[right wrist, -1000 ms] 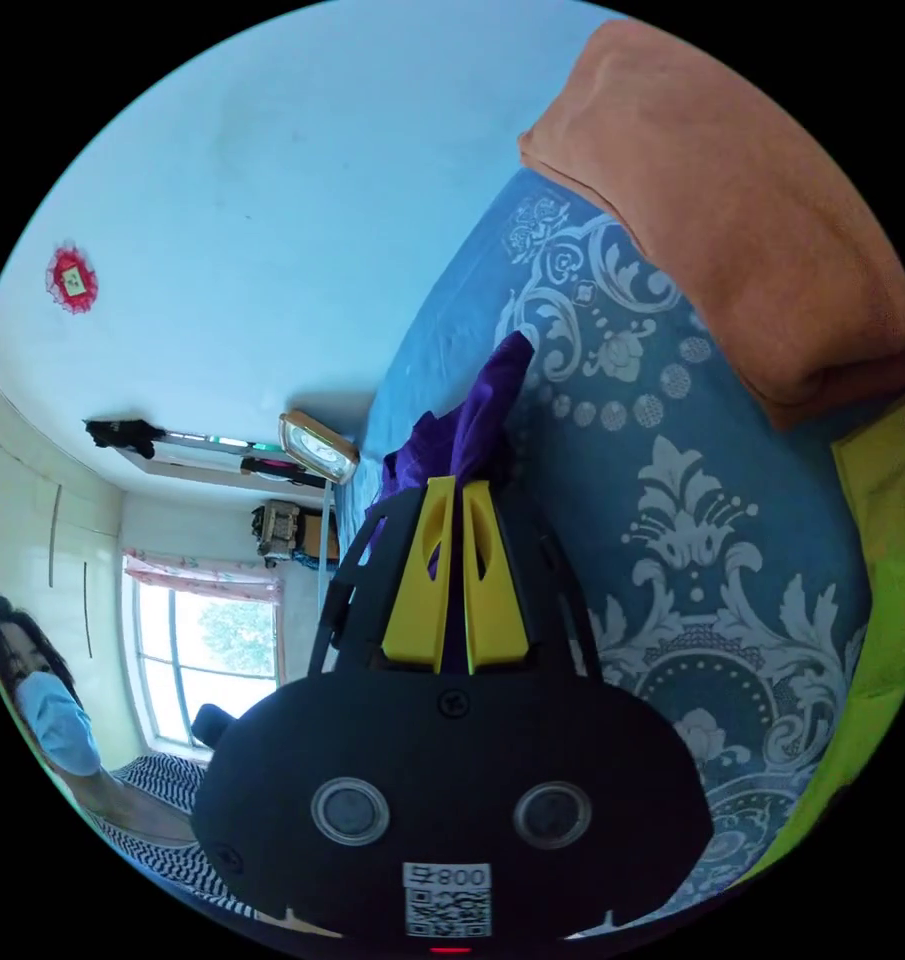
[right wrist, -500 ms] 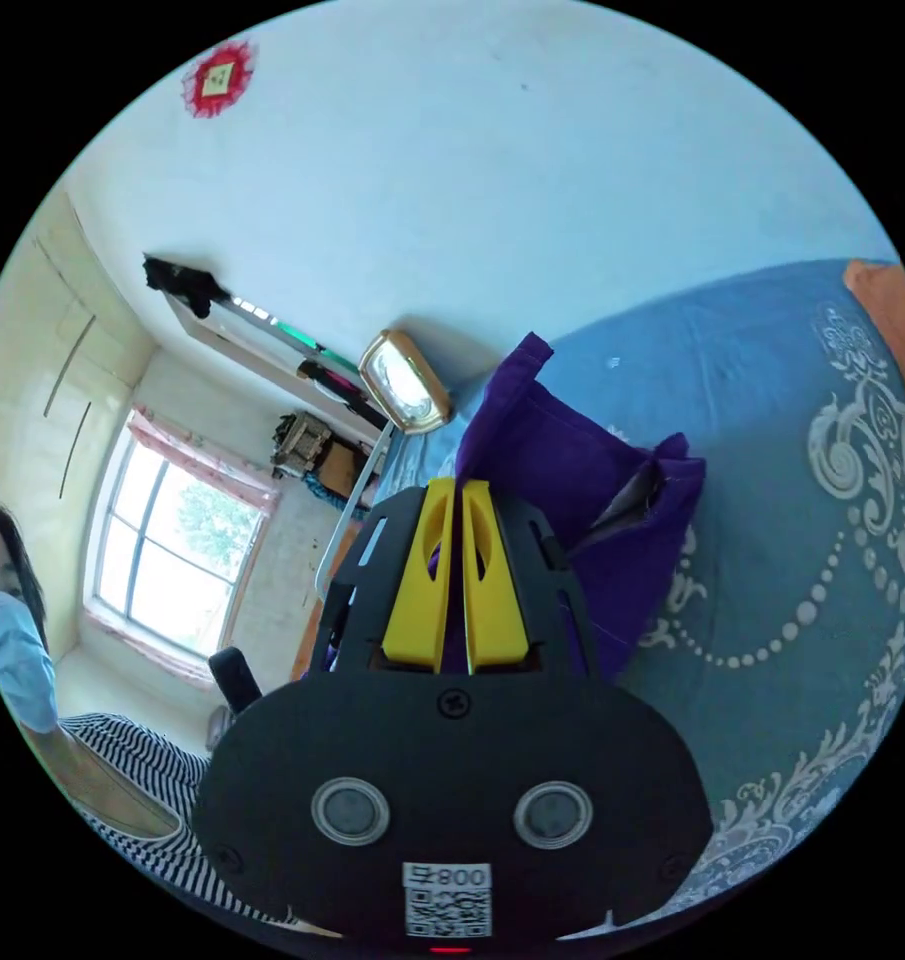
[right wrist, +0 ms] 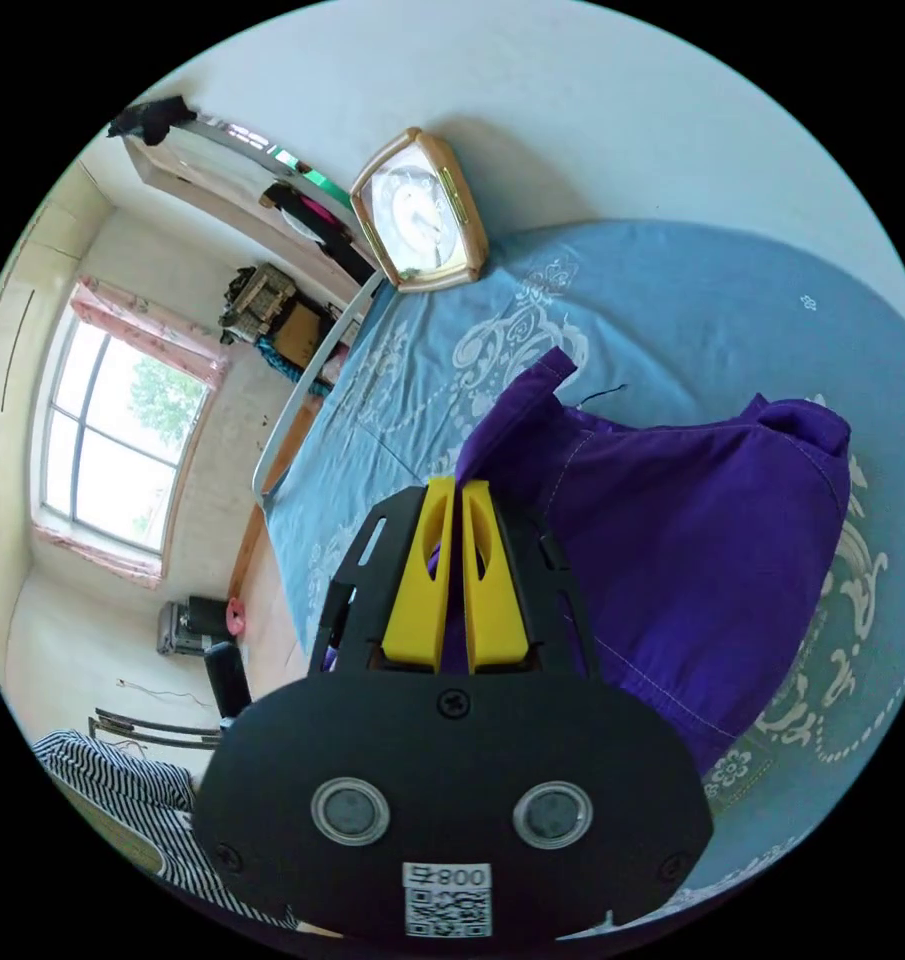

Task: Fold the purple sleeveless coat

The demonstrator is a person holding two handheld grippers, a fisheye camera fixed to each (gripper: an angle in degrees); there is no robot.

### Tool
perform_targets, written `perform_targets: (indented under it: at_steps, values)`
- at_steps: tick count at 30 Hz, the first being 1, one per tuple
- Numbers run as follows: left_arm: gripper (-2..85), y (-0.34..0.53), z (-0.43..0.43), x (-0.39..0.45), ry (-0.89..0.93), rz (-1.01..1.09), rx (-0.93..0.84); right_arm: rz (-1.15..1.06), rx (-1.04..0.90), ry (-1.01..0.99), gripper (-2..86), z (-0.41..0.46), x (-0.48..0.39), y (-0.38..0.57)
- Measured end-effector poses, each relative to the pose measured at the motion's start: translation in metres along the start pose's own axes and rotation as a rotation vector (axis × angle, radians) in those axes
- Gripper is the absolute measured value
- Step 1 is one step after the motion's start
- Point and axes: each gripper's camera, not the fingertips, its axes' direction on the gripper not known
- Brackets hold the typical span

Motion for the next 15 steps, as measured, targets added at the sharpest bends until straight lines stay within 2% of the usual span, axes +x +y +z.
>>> perform_targets:
  at_steps: [7,15]
  values:
    - [1.1,-0.001,0.018,-0.070,0.014,-0.095,-0.042,-0.032,-0.148,0.136,1.5,0.026,-0.068,-0.050]
    - [1.2,0.000,0.031,-0.112,0.053,-0.122,-0.022,-0.105,-0.072,0.095,4.4,-0.030,-0.145,-0.073]
